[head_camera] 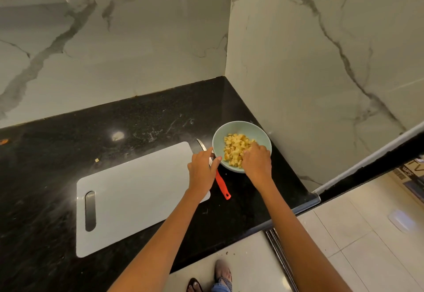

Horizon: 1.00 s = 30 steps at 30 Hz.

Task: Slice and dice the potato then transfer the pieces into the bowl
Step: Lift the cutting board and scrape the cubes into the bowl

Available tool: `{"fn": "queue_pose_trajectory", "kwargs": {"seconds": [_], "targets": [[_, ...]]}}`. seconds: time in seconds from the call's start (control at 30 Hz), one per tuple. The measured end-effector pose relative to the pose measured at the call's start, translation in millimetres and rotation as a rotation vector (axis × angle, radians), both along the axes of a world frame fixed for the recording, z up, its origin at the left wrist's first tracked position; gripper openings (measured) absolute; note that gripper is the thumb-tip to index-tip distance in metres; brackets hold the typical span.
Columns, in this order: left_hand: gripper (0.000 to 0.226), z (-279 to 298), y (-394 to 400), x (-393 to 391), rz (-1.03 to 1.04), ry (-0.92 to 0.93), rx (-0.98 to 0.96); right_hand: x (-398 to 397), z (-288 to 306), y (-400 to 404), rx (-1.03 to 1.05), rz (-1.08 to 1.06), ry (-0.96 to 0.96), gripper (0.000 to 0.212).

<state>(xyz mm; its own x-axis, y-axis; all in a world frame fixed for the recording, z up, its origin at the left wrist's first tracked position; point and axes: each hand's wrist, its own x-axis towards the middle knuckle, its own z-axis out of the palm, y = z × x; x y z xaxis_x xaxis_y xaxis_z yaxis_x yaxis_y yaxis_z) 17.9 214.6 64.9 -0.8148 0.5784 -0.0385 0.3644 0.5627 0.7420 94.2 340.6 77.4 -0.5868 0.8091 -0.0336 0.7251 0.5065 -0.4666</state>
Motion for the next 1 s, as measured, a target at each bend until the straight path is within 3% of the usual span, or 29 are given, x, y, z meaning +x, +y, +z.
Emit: {"fn": "queue_pose_trajectory", "kwargs": {"seconds": [0.07,0.17,0.33,0.47,0.53,0.73,0.93,1.0], "targets": [[0.039,-1.6,3.4,-2.5,0.010,0.000,-0.017,-17.5,-2.3,5.6,-0.087,-0.019,-0.094,0.039],[0.038,-4.4,6.6,-5.3,0.031,-0.015,-0.020,-38.4,-6.5,5.6,-0.053,0.042,-0.065,0.042],[0.035,-6.6,6.6,-7.4,0.018,0.019,0.004,-44.4,-8.3,-0.7,0.012,0.425,0.024,0.028],[0.039,-7.2,7.1,-8.9,0.010,0.026,-0.014,-21.4,-4.1,7.0,-0.010,0.552,-0.117,0.027],[0.041,-6.3,7.1,-9.2,0.010,0.016,-0.026,-9.5,-0.9,19.6,0.016,0.528,-0.181,0.032],[0.044,-5.9,7.0,-9.4,0.012,0.000,-0.035,6.6,11.6,37.3,0.034,0.182,-0.078,0.044],[0.042,-4.8,4.1,-6.2,0.020,0.004,-0.014,-7.1,17.0,29.0,-0.079,0.107,0.094,0.037],[0.042,-6.1,1.6,-5.1,0.023,0.001,-0.006,-6.9,17.1,28.9,-0.061,0.061,0.020,0.034]]}}
